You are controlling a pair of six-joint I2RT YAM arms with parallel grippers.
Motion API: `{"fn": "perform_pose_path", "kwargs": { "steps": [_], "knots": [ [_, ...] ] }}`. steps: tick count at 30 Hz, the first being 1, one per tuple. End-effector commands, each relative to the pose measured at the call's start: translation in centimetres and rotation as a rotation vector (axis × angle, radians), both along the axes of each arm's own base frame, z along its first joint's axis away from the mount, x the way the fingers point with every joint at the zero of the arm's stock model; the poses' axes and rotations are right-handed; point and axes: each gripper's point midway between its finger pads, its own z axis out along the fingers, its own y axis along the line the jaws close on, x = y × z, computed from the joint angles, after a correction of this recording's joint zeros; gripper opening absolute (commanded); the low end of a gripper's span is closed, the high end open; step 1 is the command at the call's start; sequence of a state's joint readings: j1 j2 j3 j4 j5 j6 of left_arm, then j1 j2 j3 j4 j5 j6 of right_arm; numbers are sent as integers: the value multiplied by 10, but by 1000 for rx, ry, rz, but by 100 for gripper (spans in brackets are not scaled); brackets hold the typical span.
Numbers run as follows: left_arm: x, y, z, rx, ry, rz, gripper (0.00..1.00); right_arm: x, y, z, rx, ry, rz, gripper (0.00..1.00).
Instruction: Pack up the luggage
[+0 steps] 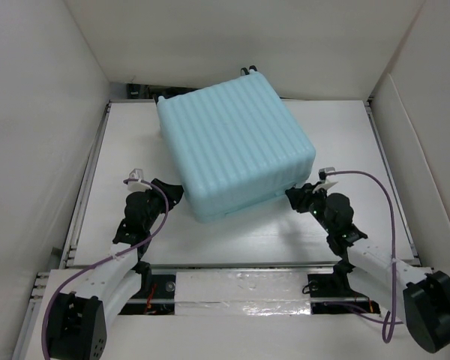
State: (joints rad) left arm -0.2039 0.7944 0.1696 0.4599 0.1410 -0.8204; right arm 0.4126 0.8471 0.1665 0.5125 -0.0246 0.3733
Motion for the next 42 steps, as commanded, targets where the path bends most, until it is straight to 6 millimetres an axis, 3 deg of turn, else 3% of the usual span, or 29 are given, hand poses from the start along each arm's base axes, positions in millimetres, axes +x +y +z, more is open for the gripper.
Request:
{"fn": "perform_pose_path", "kwargs": {
  "steps": [1, 11, 14, 17, 21, 23, 26, 27, 28, 30, 36, 37, 38, 39, 40, 41, 42],
  "knots": [
    [1, -16, 26, -31, -87, -76, 43, 16, 7, 40, 29, -126, 9, 35],
    [-1, -17, 20, -29, -76, -86, 41, 25, 6, 56, 50, -184, -18, 32],
    [-1, -18, 21, -29, -79, -92, 40, 29, 1, 58, 54, -190, -57, 20],
    [-2, -20, 22, -35, -85, -103, 39, 28, -1, 59, 61, -200, -65, 2],
    [-2, -19, 25, -43, -95, -100, 36, 20, -2, 69, 51, -214, -59, 0],
    [0, -20, 31, -51, -113, -98, 36, 13, 11, 74, 20, -195, 1, 0],
    [4, -25, 44, -80, -139, -116, 36, -12, 51, 78, -33, -146, 184, 0],
    [6, -26, 47, -90, -149, -119, 36, -21, 61, 67, -76, -100, 236, 0],
    [6, -29, 50, -99, -157, -130, 36, -33, 81, 76, -79, -102, 312, 0],
    [8, -30, 56, -115, -170, -131, 35, -47, 100, 59, -120, -36, 386, 0],
    [10, -34, 66, -144, -197, -146, 35, -94, 179, 51, -67, 7, 596, 0],
    [9, -35, 66, -153, -194, -152, 35, -98, 190, 53, -65, 3, 614, 0],
    [9, -36, 66, -157, -195, -153, 35, -97, 203, 66, -51, -22, 613, 0],
    [6, -43, 67, -159, -193, -176, 35, -109, 219, 71, -48, -42, 652, 0],
    [6, -45, 67, -156, -194, -175, 35, -111, 233, 59, -80, -21, 671, 0],
    [6, -48, 68, -155, -195, -183, 35, -116, 246, 60, -86, -29, 694, 0],
    [5, -51, 68, -154, -193, -191, 35, -125, 267, 78, -75, -69, 738, 0]
  ]
}}
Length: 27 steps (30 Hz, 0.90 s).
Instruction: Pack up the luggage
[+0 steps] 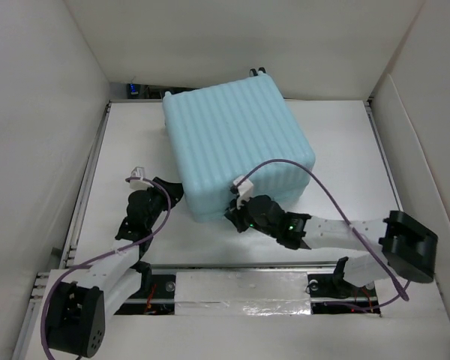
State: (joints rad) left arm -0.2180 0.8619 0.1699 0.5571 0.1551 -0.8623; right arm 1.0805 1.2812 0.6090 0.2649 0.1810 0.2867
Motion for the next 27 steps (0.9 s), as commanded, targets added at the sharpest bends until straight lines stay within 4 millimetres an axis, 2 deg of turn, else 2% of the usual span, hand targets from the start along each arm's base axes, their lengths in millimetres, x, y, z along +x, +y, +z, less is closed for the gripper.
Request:
{"fn": "perform_pose_path", "kwargs": {
  "steps": [1, 2, 3, 5, 7, 9, 10, 11, 12, 13, 14, 15, 16, 17, 18, 19, 20, 21, 22, 23, 24, 25, 26, 27],
  "knots": [
    [-3, -48, 64, -105, -180, -188, 35, -49, 92, 63, 190, -55, 271, 0],
    [-3, -52, 68, -101, -190, -197, 35, -51, 102, 64, 183, -67, 280, 0],
    [-3, -54, 68, -97, -183, -202, 35, -52, 116, 80, 206, -91, 299, 0],
    [-1, -57, 77, -87, -199, -197, 36, -56, 132, 77, 193, -100, 320, 0],
    [-1, -59, 81, -88, -203, -192, 36, -56, 142, 94, 233, -130, 324, 0],
    [-3, -67, 85, -99, -205, -213, 36, -52, 142, 106, 285, -150, 300, 0],
    [-4, -71, 88, -101, -207, -227, 36, -51, 139, 105, 291, -144, 285, 0],
    [-10, -82, 92, -104, -211, -261, 37, -48, 129, 92, 268, -136, 252, 0],
    [-13, -88, 89, -100, -198, -277, 37, -47, 120, 102, 307, -137, 220, 0],
    [-13, -92, 89, -88, -202, -266, 38, -47, 111, 99, 308, -128, 199, 0],
    [-14, -100, 92, -85, -203, -273, 39, -43, 93, 78, 271, -117, 145, 0],
    [-24, -119, 85, -73, -179, -324, 39, -45, 80, 91, 308, -118, 125, 0],
    [-24, -126, 85, -64, -178, -320, 39, -46, 70, 88, 310, -112, 109, 0],
    [-25, -137, 94, -66, -190, -337, 40, -44, 58, 85, 309, -106, 75, 0],
    [-24, -146, 84, -41, -164, -341, 41, -47, 43, 67, 277, -74, 56, 0],
    [-29, -157, 86, -34, -166, -353, 41, -50, 31, 81, 314, -80, 50, 0],
    [-23, -159, 96, -30, -182, -337, 44, -50, 23, 79, 308, -80, 31, 0],
    [-22, -156, 95, -21, -173, -321, 46, -52, 11, 64, 258, -57, 19, 0],
    [-18, -150, 101, -25, -185, -280, 50, -53, 0, 75, 277, -64, 7, 0],
    [-19, -144, 105, -30, -196, -260, 61, -53, -8, 74, 262, -61, -9, 0],
    [-18, -130, 119, -46, -227, -223, 66, -53, -19, 66, 228, -47, -32, 0],
    [-14, -118, 121, -39, -229, -173, 70, -54, -28, 62, 219, -45, -45, 0],
    [-3, -97, 126, -34, -231, -104, 78, -56, -38, 73, 260, -53, -52, 0],
    [0, -80, 130, -30, -222, -56, 79, -58, -42, 74, 270, -53, -48, 0]
  ]
}}
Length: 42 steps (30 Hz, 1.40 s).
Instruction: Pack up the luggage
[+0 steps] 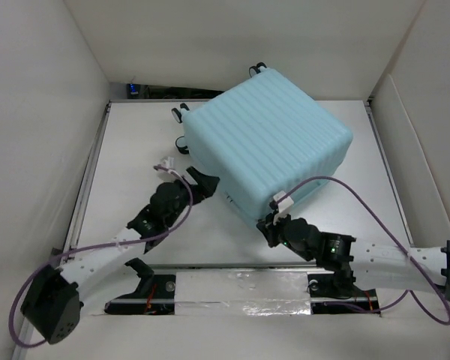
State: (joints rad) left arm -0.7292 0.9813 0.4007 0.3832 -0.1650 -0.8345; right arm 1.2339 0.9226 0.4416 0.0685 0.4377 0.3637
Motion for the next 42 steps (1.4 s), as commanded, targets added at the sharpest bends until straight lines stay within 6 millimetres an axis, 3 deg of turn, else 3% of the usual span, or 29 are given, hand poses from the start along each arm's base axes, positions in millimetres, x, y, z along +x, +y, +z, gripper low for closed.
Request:
{"fn": "perform_pose_path", "kwargs": {
  "steps": [1, 2, 3, 4, 5, 6, 7, 8, 9, 10, 14, 16, 17, 18, 20, 21, 23, 27, 34, 40, 42],
  "knots": [
    [36, 42, 109, -210, -221, 197, 81, -20, 13, 62, 273, -28, 70, 0],
    [54, 75, 122, -235, -245, 302, 83, -22, 11, 64, 296, -29, 72, 0],
    [65, 90, 137, -288, -276, 339, 83, -22, 7, 69, 325, -30, 66, 0],
    [71, 92, 145, -313, -278, 298, 83, -22, 6, 67, 321, -26, 62, 0],
    [83, 100, 171, -337, -315, 291, 84, -22, 5, 67, 321, -25, 61, 0],
    [108, 117, 159, -309, -266, 324, 84, -23, 6, 65, 307, -22, 65, 0],
    [119, 117, 160, -284, -250, 299, 84, -23, 6, 64, 298, -24, 69, 0],
    [135, 120, 187, -268, -283, 303, 84, -24, 7, 65, 295, -19, 76, 0],
    [158, 131, 150, -205, -159, 347, 85, -24, 7, 63, 281, -17, 78, 0],
    [167, 132, 146, -193, -126, 331, 85, -24, 7, 61, 270, -13, 74, 0],
    [196, 120, 135, -251, -104, 268, 81, -22, 10, 59, 288, -26, 72, 0],
    [210, 119, 118, -221, -57, 287, 81, -22, 12, 58, 283, -29, 81, 0],
    [217, 120, 123, -212, -63, 294, 82, -22, 13, 56, 274, -27, 81, 0],
    [222, 120, 112, -205, -40, 296, 82, -23, 13, 57, 273, -25, 84, 0],
    [232, 118, 117, -213, -49, 290, 83, -24, 13, 56, 266, -21, 89, 0],
    [237, 116, 110, -214, -32, 280, 83, -24, 14, 55, 269, -20, 91, 0],
    [245, 108, 122, -223, -55, 256, 83, -24, 14, 53, 271, -20, 92, 0],
    [262, 97, 118, -220, -46, 253, 83, -24, 13, 48, 268, -20, 94, 0],
    [280, 82, 97, -263, 2, 222, 82, -23, 9, 53, 279, -34, 81, 0],
    [293, 64, 93, -318, 6, 185, 72, -21, 8, 52, 263, -38, 71, 0],
    [295, 57, 95, -341, -6, 179, 56, -20, 8, 51, 257, -34, 68, 0]
  ]
}}
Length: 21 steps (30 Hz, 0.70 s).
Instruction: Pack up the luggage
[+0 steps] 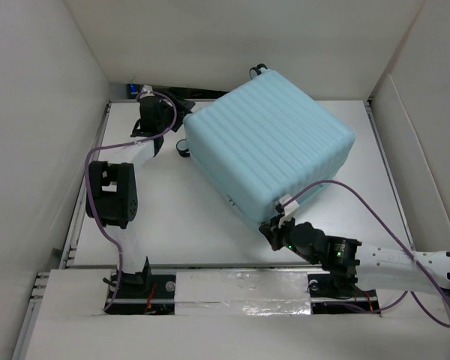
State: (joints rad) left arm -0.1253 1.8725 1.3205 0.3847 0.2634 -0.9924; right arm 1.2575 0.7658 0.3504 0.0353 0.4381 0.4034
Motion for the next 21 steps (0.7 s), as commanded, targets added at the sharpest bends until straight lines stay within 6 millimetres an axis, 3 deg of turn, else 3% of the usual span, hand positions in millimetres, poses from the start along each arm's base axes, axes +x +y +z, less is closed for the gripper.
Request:
{"fn": "perform_pose_path", "kwargs": {
  "steps": [1, 4, 5, 6, 11, 14, 15, 17, 18, 20, 21],
  "knots": [
    [7, -24, 38, -63, -115, -54, 50, -6, 25, 54, 200, -47, 55, 0],
    [9, -32, 38, -88, -123, -71, 31, -6, 23, 56, 213, -42, 45, 0],
    [8, -33, 40, -93, -130, -75, 12, -5, 23, 55, 211, -42, 42, 0],
    [7, -33, 43, -99, -147, -80, 0, -4, 21, 57, 215, -48, 32, 0],
    [-14, -10, 57, -60, -247, -4, 0, 1, 14, 72, 224, -69, -1, 0],
    [-43, 11, 56, -48, -309, 41, 0, 7, 12, 88, 242, -104, 6, 0],
    [-65, 21, 49, -56, -327, 65, 0, 9, 10, 92, 242, -111, 7, 0],
    [-86, 31, 39, -50, -337, 104, 0, 24, -3, 108, 240, -153, -39, 0],
    [-110, 35, 29, -43, -341, 114, 0, 27, -7, 115, 242, -166, -41, 0],
    [-134, 34, 17, -18, -340, 137, 0, 47, -26, 136, 242, -218, -108, 0],
    [-155, 31, 5, -3, -327, 127, 0, 52, -30, 143, 241, -232, -108, 0]
  ]
}}
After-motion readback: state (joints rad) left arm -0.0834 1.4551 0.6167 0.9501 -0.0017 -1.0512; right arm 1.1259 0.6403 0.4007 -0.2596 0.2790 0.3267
